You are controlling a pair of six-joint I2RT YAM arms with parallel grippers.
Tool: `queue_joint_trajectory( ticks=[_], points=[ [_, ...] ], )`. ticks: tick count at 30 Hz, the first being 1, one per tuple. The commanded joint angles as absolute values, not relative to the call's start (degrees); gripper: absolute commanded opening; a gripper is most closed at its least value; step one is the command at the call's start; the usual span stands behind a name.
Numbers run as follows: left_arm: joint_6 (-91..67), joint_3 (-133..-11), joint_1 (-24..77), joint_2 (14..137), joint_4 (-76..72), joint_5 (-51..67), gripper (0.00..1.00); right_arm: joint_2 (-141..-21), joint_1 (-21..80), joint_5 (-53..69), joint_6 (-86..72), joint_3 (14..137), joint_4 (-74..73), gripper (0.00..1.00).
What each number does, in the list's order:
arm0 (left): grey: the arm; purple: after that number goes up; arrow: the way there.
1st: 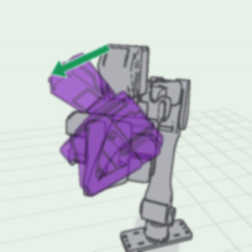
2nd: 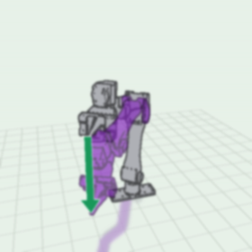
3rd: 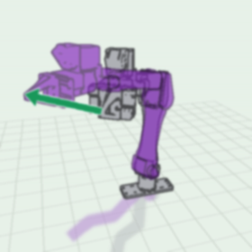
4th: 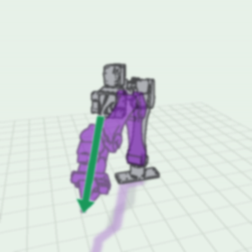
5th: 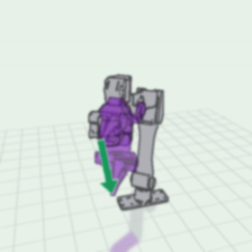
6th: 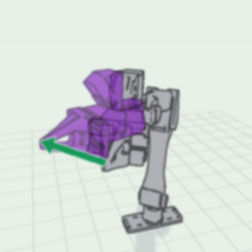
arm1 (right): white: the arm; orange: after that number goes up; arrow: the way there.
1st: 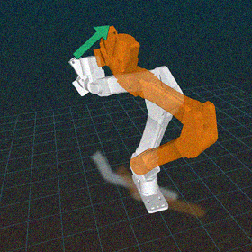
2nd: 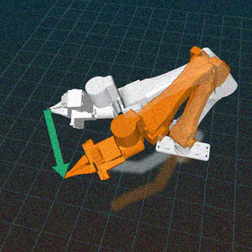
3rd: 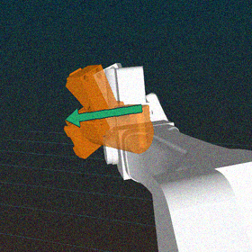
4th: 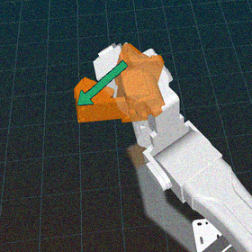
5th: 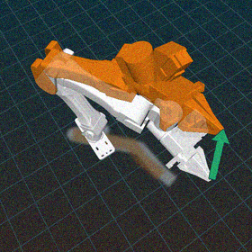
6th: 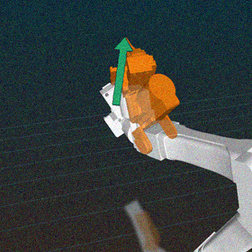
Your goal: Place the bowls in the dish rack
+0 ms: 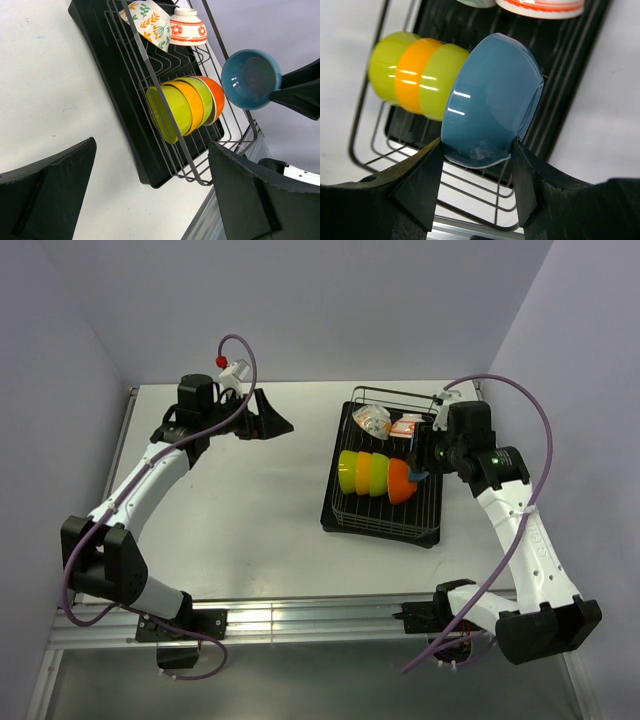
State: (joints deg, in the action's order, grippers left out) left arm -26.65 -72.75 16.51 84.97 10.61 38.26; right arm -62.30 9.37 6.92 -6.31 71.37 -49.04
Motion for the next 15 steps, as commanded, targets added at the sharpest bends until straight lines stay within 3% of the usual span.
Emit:
queue_joint_trajectory(
  ticks=[1, 15],
  points=[
    [-27.42, -73.48, 16.17, 84.20, 9.05, 40.16, 0.99, -62.58, 9.05, 0.80, -4.22, 74.45, -49.92, 0.00],
    [-27.86, -73.48, 16.00, 84.64, 8.62, 40.96, 0.99, -66.97, 9.05, -2.55, -1.85, 70.93, -49.83, 0.00]
  ],
)
